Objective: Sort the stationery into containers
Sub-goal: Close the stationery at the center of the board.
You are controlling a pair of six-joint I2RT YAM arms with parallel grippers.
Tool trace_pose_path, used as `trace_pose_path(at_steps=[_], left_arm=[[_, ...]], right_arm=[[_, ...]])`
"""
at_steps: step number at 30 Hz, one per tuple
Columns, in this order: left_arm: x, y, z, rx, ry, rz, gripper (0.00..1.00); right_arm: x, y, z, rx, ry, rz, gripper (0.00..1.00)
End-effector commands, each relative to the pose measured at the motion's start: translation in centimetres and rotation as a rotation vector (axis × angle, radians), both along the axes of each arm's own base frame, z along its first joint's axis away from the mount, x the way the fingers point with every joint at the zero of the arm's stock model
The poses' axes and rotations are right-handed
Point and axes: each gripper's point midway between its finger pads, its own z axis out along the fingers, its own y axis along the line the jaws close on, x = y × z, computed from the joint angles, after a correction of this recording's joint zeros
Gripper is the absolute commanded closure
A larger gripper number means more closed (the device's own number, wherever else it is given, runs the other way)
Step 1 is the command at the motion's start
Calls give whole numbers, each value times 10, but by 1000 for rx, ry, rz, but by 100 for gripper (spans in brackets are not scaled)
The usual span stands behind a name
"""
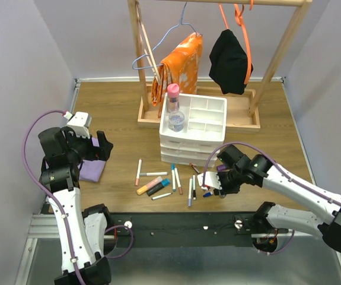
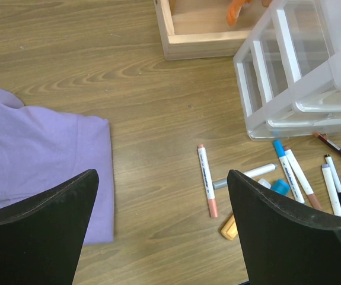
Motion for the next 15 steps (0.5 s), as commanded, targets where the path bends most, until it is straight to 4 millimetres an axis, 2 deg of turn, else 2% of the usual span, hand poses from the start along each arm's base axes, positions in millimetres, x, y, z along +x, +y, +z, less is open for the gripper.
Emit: trace_pose_path(at_steps=[1, 15], left_arm=[[-2, 0, -2, 7, -7, 6, 1], [0, 3, -7, 17, 1, 15, 1]], right_arm=[[-4, -9, -10, -50, 22, 15, 99], [-4, 4, -19, -30, 67, 81, 99]])
